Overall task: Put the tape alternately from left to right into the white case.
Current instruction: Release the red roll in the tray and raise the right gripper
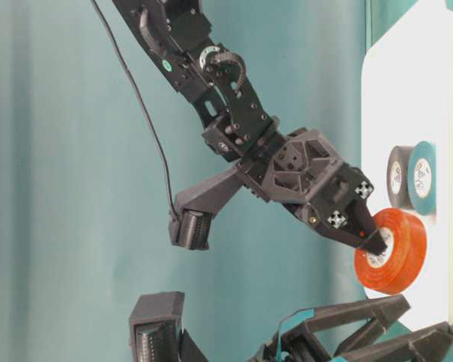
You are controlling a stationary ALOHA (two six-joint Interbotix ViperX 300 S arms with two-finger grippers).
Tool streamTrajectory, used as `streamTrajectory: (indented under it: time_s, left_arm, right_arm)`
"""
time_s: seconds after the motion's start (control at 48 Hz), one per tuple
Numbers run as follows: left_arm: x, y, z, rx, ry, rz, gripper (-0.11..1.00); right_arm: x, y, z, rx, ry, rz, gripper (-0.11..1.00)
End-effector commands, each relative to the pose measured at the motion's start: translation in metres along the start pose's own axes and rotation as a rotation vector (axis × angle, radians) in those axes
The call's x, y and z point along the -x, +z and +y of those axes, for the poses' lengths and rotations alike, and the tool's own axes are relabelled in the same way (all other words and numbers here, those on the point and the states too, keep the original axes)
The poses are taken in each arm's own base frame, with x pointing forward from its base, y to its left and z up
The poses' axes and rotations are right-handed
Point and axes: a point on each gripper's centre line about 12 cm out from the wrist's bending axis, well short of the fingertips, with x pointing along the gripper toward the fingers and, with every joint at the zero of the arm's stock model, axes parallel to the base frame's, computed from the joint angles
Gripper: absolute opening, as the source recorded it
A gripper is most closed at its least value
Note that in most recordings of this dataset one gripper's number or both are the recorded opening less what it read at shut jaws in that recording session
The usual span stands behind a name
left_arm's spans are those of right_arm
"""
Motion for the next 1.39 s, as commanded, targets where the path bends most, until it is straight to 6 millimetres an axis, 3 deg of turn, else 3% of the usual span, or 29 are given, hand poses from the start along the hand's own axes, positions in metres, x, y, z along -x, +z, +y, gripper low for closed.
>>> streamTrajectory:
  time_s: [0.0, 0.687, 0.812, 1.02, 1.374]
  left_arm:
    - [0.0035, 0.0075, -0.0003, 0.001, 0.001, -0.029, 1.0]
    - [0.0037, 0.0088, -0.0002, 0.001, 0.001, -0.032, 1.0]
    - [0.0037, 0.0089, -0.0007, 0.0, 0.0, -0.032, 1.0]
    - [0.0036, 0.0082, -0.0008, 0.0, 0.0, -0.031, 1.0]
    - [0.0037, 0.0089, -0.0007, 0.0, 0.0, -0.032, 1.0]
  right_arm:
    - [0.0076, 0.0194, -0.0032, -0.006, 0.0, -0.055, 0.03]
    - [0.0042, 0.014, -0.0059, -0.008, -0.009, -0.035, 0.03]
    - [0.0041, 0.0135, -0.0058, -0.01, -0.008, -0.035, 0.26]
    - [0.0042, 0.0145, -0.0056, -0.008, -0.006, -0.039, 0.86]
    - [0.004, 0.0126, -0.0056, -0.011, -0.006, -0.034, 0.86]
